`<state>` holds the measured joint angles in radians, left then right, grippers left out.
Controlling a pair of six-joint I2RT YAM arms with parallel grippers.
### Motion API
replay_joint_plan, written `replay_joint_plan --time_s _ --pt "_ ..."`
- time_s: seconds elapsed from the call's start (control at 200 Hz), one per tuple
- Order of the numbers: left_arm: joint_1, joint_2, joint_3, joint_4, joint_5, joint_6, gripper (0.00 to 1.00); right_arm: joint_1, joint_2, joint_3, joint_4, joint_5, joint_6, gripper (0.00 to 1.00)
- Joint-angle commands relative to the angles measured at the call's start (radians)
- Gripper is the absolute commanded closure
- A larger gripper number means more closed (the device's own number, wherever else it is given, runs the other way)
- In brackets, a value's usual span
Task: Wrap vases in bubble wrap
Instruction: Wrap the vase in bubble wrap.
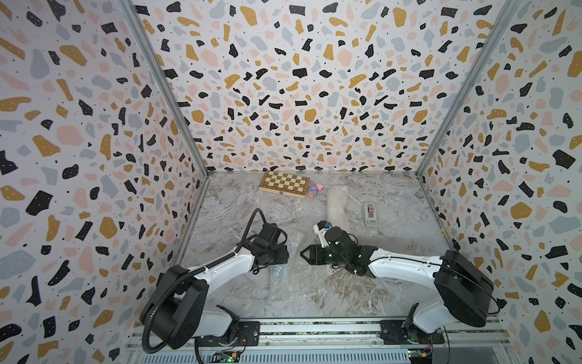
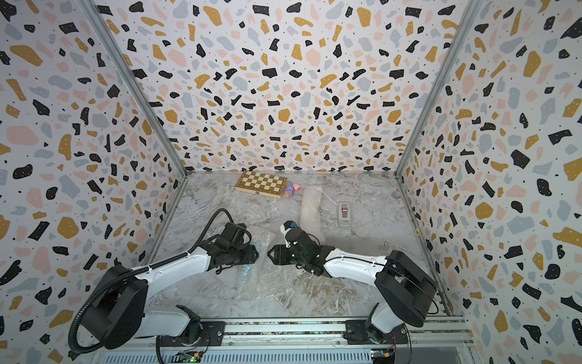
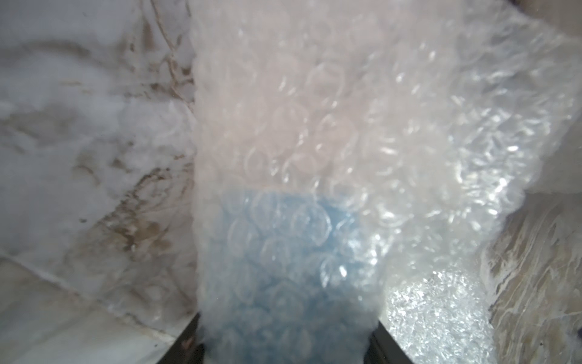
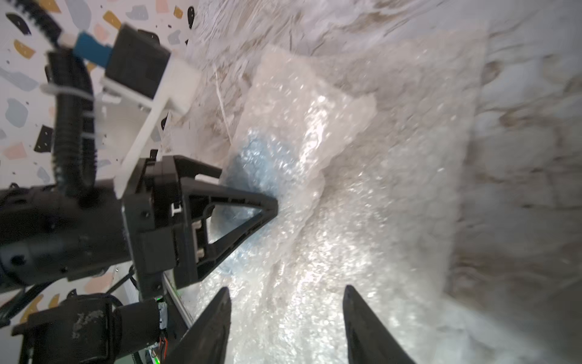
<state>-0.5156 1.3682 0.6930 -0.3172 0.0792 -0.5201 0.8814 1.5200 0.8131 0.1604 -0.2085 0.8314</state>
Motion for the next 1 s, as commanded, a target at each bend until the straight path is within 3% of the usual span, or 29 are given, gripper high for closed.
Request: replay_joint_plan --time_s 0.0,0.185,0.335,0.676,0.996 --pt "0.0 0.032 0.086 -0.135 -0.06 0.134 0.49 -0.09 0.009 0.049 -0.111 -0.131 -0.004 0.43" --pt "-0.022 0.089 0.147 -0.176 -0.102 0.193 0.5 -0.152 0.028 0.077 -0.099 -0.206 0.065 0.42" --pt "-0.034 0.125 0.179 -0.177 -0.091 0.212 0.49 -0.152 0.13 0.106 0.017 -0.281 0.138 0.5" --pt "-0.026 0.174 0.166 -0.119 -0.049 0.229 0.49 -0.117 0.44 0.355 0.056 -0.264 0.134 0.69" --pt "0.043 0.159 0.14 -0.056 0.027 0.188 0.43 -0.119 0.642 0.557 -0.018 -0.206 0.077 0.74"
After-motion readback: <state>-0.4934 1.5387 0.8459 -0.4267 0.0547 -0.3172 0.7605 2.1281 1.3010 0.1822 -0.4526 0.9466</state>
